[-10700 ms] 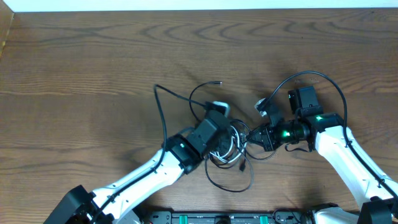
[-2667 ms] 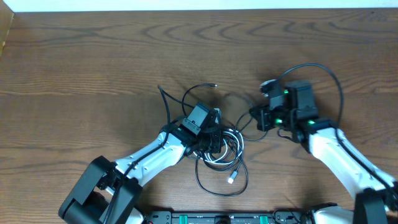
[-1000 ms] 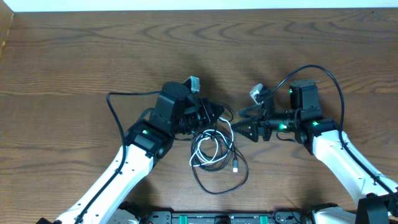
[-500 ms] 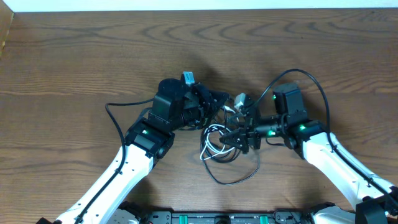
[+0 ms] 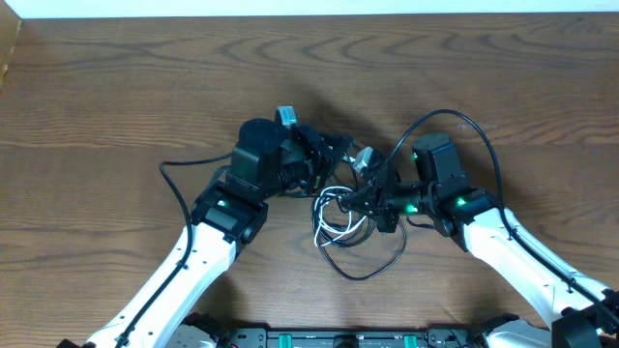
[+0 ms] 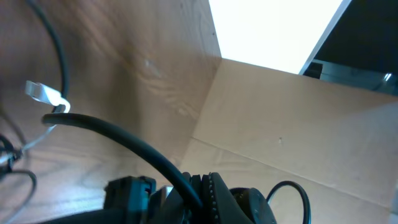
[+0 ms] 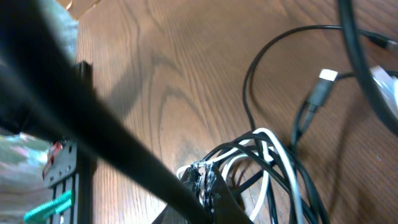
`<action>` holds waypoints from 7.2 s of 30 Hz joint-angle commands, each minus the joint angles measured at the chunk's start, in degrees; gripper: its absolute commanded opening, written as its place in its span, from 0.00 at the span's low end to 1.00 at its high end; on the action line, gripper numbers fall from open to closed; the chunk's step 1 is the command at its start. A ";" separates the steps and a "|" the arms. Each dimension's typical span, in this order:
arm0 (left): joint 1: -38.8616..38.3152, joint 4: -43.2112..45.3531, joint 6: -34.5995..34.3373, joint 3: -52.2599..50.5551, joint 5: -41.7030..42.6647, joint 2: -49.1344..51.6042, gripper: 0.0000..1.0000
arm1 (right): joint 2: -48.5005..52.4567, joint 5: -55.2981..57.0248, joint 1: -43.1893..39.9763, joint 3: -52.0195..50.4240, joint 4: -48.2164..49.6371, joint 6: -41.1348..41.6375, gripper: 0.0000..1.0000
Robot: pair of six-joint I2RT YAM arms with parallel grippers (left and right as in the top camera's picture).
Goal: Untangle cables
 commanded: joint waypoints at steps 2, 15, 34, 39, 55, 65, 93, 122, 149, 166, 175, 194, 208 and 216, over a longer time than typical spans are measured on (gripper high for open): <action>0.48 -1.46 14.25 1.33 -1.81 -0.04 0.08 | -0.57 -1.03 0.20 0.52 2.01 10.67 0.01; 0.46 -17.77 27.28 1.22 -18.10 0.61 0.08 | -0.59 -34.23 -2.51 0.52 25.99 34.29 0.01; 0.15 -28.26 40.92 1.01 -13.53 3.37 0.77 | -0.57 -17.38 -24.61 0.52 22.38 35.98 0.01; -1.73 -30.77 45.44 1.01 -13.55 4.57 0.80 | -0.57 4.13 -29.57 0.52 5.88 30.53 0.01; -9.92 -22.71 41.00 1.01 -14.36 17.18 0.80 | -0.57 53.79 -31.85 0.48 -9.70 33.00 0.01; -17.94 -19.71 29.35 1.01 -36.15 18.18 0.80 | -0.57 55.63 -31.67 0.48 -10.29 34.23 0.01; -22.32 -9.25 20.04 1.03 -45.94 28.11 0.08 | -0.57 50.27 -31.63 0.48 -9.35 34.23 0.01; -10.03 -33.05 38.14 1.03 -43.80 -14.43 0.08 | -0.57 52.87 -31.65 0.48 -9.81 34.18 0.03; 9.73 -52.43 40.15 1.01 -42.03 -12.87 0.08 | -0.57 46.69 -31.63 0.48 -9.11 34.14 0.77; 9.73 -44.41 48.68 1.01 -22.64 4.04 0.08 | -0.57 16.83 -27.02 0.48 -2.43 16.44 0.99; 9.75 -40.28 52.13 1.01 -23.63 5.20 0.08 | -0.57 19.54 -20.04 0.48 -2.47 13.97 0.99; 9.73 -38.86 52.35 1.01 -34.38 5.20 0.08 | 0.87 23.17 -3.61 0.48 -2.14 23.47 0.82; 9.73 -38.56 54.42 -0.02 -34.40 5.20 0.08 | 11.56 20.65 7.58 0.48 14.32 40.26 0.88; 9.73 -38.34 54.45 -0.02 -34.45 5.20 0.08 | 13.42 19.41 13.40 0.48 23.82 41.72 0.89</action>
